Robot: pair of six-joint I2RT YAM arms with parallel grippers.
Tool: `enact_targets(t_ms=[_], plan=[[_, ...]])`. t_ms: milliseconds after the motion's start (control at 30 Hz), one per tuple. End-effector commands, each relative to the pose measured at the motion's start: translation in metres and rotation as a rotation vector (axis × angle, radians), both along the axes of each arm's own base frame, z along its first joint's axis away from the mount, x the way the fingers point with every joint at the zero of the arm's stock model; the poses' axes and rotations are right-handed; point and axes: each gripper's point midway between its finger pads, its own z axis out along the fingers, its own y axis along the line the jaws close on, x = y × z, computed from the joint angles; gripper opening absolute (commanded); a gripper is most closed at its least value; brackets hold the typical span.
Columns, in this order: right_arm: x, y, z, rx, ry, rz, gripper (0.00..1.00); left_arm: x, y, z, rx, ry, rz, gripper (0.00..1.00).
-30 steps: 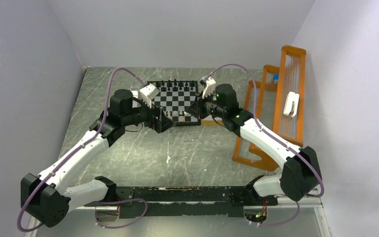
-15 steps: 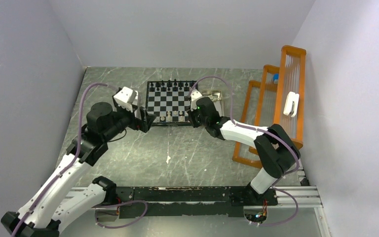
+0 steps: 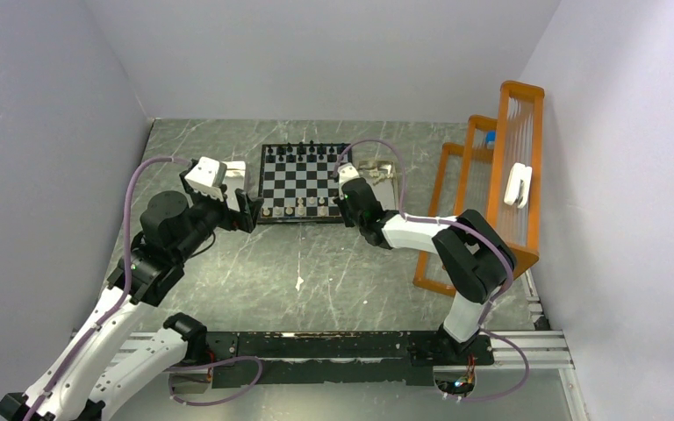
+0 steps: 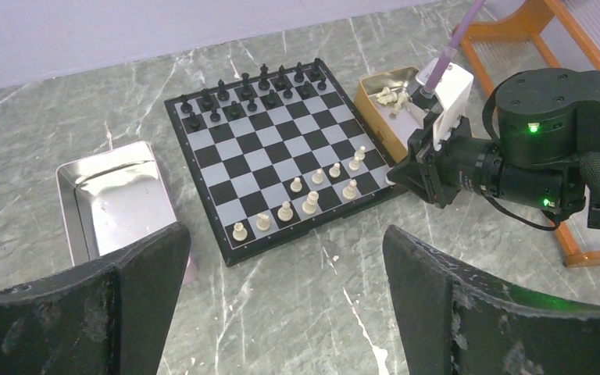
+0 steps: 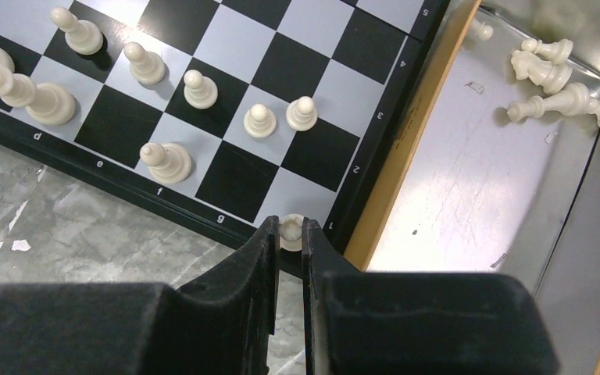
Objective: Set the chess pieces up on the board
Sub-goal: Place the chess piece on the chessboard.
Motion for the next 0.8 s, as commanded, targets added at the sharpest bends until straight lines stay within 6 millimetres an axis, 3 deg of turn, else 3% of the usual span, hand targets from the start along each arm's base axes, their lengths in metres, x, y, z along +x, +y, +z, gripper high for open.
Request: enact_targets(t_ms=[0, 433, 767], plan=[[0.007, -0.001, 0.002, -0.001, -0.043, -0.030, 0.12, 0.001, 0.004, -0.004, 0.020, 0.003, 0.019, 0.97], [0.006, 0.009, -0.012, 0.028, 0.023, -0.033, 0.16, 0.001, 0.005, -0.005, 0.019, 0.004, 0.022, 0.97], [0.002, 0.001, -0.013, 0.010, 0.036, -0.063, 0.17, 0.000, 0.004, -0.004, 0.017, -0.001, 0.019, 0.97]])
